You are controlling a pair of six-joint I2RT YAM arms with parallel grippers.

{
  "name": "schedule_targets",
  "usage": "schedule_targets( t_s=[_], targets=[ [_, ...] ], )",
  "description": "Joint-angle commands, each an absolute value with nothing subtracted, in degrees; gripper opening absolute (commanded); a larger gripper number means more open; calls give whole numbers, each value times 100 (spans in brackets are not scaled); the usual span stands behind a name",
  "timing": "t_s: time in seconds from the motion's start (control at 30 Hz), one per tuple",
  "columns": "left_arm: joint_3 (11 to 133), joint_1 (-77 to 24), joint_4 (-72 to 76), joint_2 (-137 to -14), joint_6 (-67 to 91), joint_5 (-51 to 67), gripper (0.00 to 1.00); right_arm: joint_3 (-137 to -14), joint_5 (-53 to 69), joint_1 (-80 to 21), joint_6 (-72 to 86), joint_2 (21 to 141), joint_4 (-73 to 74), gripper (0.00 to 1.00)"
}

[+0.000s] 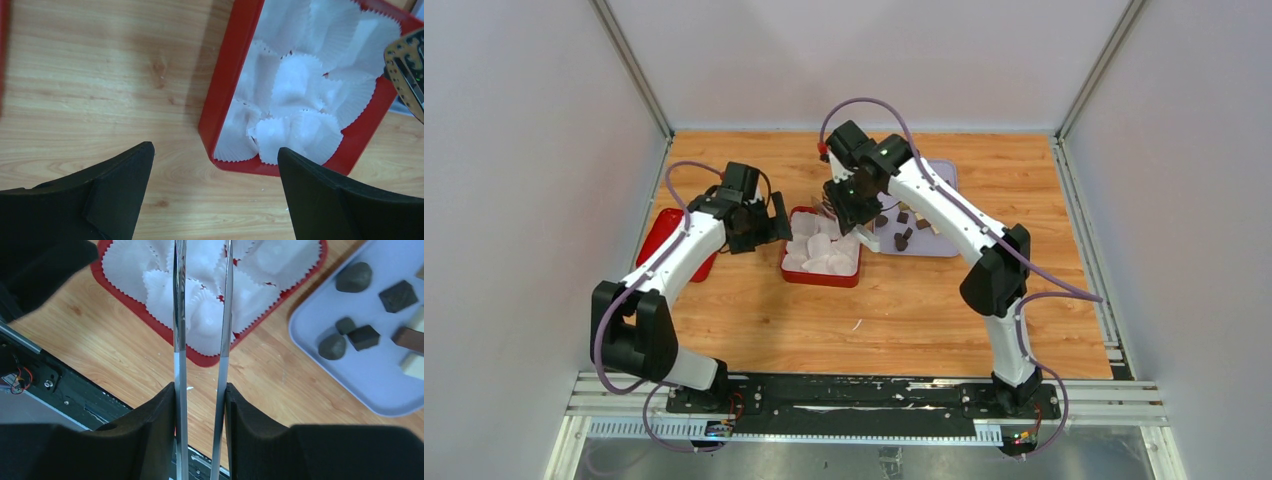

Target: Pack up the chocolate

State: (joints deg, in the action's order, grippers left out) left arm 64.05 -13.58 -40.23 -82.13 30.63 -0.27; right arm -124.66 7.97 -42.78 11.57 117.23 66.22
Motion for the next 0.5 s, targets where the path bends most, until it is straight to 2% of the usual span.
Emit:
schedule_targets(
  t_s=[0.0, 0.17, 0.47],
  targets=[
    [5738, -1290, -3321, -8011, 3281, 713, 100, -12742, 950, -4397, 1371, 11973, 6488, 9],
    [4823, -1112, -2051, -7804, 3508, 1463, 100, -12656, 878, -4403, 1338, 12050, 6471, 9],
    [4573, -1099, -1353, -7916, 3343, 2483, 100, -12533, 715, -4382, 1371, 12101, 6425, 8]
  ],
)
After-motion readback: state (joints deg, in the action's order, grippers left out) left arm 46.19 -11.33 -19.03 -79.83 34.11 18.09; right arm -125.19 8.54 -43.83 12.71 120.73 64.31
